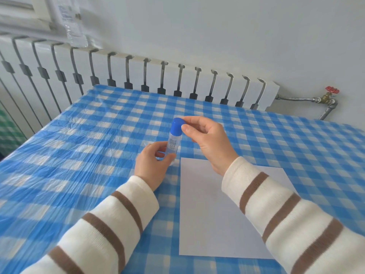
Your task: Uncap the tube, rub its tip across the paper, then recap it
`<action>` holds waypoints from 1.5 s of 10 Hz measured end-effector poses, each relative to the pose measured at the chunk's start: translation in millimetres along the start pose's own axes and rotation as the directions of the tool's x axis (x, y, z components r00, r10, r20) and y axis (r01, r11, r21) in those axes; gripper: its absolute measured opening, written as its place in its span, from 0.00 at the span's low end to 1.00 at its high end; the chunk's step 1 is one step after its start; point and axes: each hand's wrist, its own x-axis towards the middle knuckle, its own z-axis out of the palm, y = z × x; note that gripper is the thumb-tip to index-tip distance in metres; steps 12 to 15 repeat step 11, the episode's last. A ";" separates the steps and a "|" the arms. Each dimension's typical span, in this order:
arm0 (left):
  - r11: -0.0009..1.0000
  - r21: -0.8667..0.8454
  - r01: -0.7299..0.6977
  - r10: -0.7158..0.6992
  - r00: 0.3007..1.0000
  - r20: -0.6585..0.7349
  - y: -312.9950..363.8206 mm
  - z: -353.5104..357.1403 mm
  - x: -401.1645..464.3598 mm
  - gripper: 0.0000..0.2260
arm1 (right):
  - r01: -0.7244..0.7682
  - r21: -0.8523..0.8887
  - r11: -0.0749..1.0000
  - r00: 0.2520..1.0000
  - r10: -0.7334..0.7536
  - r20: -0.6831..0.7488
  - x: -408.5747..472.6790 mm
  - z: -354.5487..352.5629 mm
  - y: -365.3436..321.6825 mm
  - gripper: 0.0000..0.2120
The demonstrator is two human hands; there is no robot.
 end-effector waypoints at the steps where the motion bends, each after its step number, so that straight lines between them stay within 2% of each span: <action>1: 1.000 0.015 0.003 -0.003 1.000 0.001 -0.2 1.0 0.4 0.12 | -0.004 0.004 1.000 1.000 0.004 0.006 -2.9 -5.6 3.2 0.12; 4: 0.997 0.056 -0.045 0.044 0.999 0.010 -2.4 0.7 -1.1 0.10 | -0.091 -0.044 0.995 0.996 0.090 -0.010 -18.4 -37.1 22.8 0.05; 7: 0.980 0.187 -0.075 0.076 0.997 0.004 -4.8 4.9 -5.0 0.14 | -0.214 -0.242 0.946 0.976 0.216 -0.018 -38.5 -81.3 46.4 0.08; 8: 0.953 0.290 -0.088 0.071 0.995 0.071 -3.0 4.1 -6.3 0.18 | -0.221 -0.280 0.934 0.975 0.218 -0.043 -42.5 -94.9 44.8 0.07; 9: 0.937 0.340 -0.084 0.026 0.985 0.171 0.8 -2.3 -3.3 0.26 | -0.211 -0.304 0.929 0.977 0.202 -0.062 -41.6 -107.8 39.9 0.07; 10: 0.918 0.376 -0.125 0.009 0.955 0.296 10.7 -14.4 -4.1 0.36 | -0.199 -0.326 0.924 0.980 0.182 -0.083 -43.5 -116.3 31.4 0.12; 11: 0.861 0.463 -0.212 0.036 0.932 0.360 26.7 -33.5 1.5 0.41 | -0.163 -0.322 0.932 0.984 0.130 -0.121 -43.6 -124.9 18.1 0.16; 15: 0.861 0.463 -0.212 0.036 0.932 0.360 26.7 -33.5 1.5 0.41 | -0.163 -0.322 0.932 0.984 0.130 -0.121 -43.6 -124.9 18.1 0.16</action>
